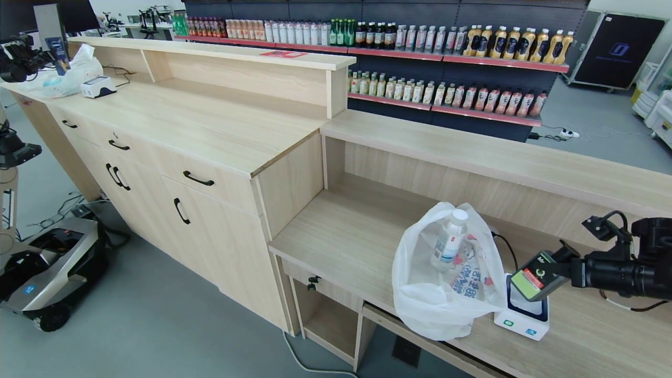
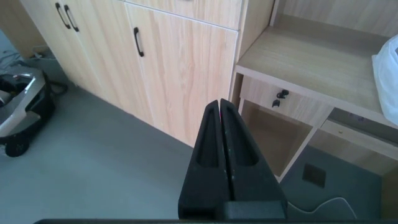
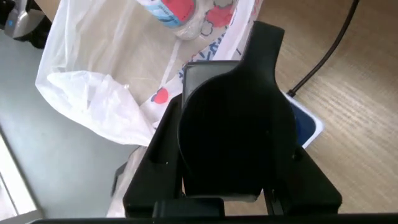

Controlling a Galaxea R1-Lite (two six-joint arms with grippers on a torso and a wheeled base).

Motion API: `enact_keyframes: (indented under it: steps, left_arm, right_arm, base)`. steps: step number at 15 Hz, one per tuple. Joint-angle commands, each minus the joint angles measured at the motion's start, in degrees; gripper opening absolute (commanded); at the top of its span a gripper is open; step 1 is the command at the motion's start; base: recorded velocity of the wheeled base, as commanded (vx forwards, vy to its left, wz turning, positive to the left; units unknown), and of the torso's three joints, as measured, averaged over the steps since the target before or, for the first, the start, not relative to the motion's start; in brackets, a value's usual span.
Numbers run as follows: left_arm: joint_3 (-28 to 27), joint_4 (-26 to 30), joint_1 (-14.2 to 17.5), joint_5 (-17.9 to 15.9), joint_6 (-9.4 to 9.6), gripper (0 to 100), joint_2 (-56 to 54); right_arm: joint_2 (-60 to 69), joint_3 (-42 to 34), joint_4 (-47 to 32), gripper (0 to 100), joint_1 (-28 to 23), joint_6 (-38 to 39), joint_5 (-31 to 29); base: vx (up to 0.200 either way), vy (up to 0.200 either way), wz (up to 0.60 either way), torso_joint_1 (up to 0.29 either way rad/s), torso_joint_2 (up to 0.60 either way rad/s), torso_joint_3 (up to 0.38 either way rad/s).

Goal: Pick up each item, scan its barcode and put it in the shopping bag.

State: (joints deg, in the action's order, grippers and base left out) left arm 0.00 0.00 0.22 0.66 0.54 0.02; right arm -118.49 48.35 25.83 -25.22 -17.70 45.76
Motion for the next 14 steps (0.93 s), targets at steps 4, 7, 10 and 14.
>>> enact_keyframes:
  steps: [4,7,10,14]
  left_arm:
    - [0.0,0.0,0.04,0.04,-0.01,0,-0.02]
    - [0.0,0.0,0.04,0.04,-0.01,0,-0.02]
    - [0.0,0.0,0.04,-0.04,-0.01,0,-0.02]
    - [0.0,0.0,0.04,-0.04,-0.01,0,-0.02]
  right_arm:
    - [26.38,-7.22,1.06,0,-3.61,-20.18,-4.63]
    - [30.51,-8.62,-2.45,0,-4.31,-25.01,-4.72]
    - [30.69,-8.71,-3.42,0,-4.13,-28.09,-2.78]
    - [25.5,-9.24,-3.42,0,-2.02,-35.12,-0.24]
  base:
    - [0.0,0.0,0.0,0.0,0.0,0.0]
    - [0.0,0.0,0.0,0.0,0.0,0.0]
    - [0.0,0.0,0.2,0.001,0.0,0.002]
    - [0.0,0.0,0.45,-0.002,0.0,-0.001]
